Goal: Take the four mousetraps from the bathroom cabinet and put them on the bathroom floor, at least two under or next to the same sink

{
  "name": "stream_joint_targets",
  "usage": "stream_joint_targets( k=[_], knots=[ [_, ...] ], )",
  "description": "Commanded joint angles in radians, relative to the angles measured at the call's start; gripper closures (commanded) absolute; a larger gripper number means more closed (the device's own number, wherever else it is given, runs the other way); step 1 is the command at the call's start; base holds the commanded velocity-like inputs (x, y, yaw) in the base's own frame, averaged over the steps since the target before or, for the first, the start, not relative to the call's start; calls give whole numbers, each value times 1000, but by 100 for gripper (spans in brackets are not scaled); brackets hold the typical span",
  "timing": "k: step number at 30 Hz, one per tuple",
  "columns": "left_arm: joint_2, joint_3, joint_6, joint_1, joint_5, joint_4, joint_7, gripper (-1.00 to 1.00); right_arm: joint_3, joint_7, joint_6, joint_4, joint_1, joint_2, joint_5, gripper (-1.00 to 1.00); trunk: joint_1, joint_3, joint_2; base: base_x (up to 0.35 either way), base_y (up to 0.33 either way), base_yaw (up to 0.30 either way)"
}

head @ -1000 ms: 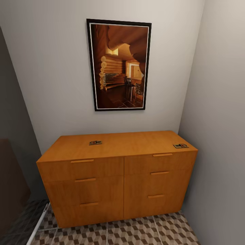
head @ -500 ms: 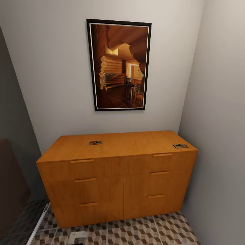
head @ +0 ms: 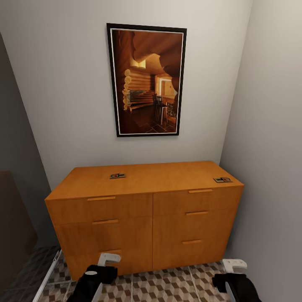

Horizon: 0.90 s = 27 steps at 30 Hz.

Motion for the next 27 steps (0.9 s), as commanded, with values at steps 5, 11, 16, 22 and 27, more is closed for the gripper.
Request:
stream_joint_targets(
  k=[5,11,16,22,27],
  knots=[
    [-4,-73,172,0,2,-194,3,-100,-66,2,135,-135,0,-2,3,-100,0,-1,-1,0,0,0],
    [-20,-117,268,0,3,-319,3,-100,-84,2,199,-202,0,-18,4,-100,0,-1,-1,0,0,0],
    [-47,-136,342,-1,4,-405,4,-100,-91,2,231,-247,0,-34,4,-100,0,-1,-1,0,0,0],
    [-77,-146,382,-4,3,-462,5,-100,-92,1,233,-280,1,-40,11,-100,0,-1,-1,0,0,0],
    [-98,-158,398,-9,3,-489,5,-100,-92,0,233,-292,2,-42,15,-100,0,-1,-1,0,0,0]
  ],
)
